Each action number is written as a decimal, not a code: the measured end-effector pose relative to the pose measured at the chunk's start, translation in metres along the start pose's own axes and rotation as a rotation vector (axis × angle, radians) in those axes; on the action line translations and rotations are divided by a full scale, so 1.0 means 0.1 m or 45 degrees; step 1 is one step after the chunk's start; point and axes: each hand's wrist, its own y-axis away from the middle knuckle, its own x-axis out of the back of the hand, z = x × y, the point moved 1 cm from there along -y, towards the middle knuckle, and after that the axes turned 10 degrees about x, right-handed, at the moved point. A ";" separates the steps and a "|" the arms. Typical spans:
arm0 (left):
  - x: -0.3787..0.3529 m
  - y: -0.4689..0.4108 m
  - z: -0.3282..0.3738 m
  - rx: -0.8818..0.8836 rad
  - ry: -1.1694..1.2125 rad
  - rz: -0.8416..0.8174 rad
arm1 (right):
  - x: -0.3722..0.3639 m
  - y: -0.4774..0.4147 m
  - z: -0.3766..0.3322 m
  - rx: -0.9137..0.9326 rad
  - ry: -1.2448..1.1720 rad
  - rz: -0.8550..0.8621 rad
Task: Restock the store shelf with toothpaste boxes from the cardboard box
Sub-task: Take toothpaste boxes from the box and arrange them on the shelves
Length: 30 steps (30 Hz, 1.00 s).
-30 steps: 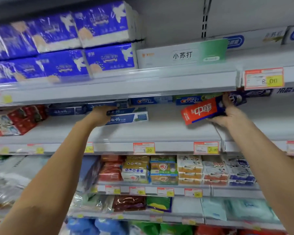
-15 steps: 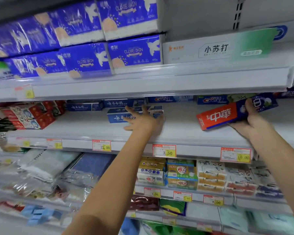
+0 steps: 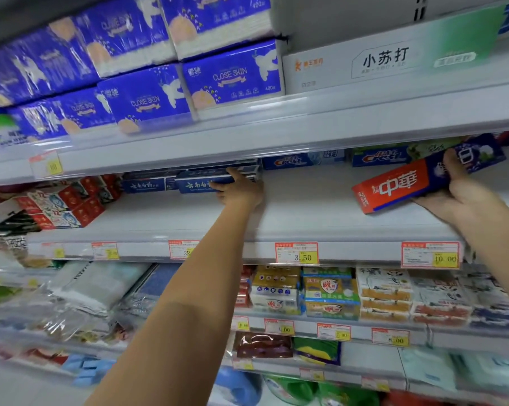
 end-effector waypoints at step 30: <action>-0.09 1.23 0.40 -0.543 0.138 -0.498 | -0.08 0.39 -0.20 -0.054 0.016 0.116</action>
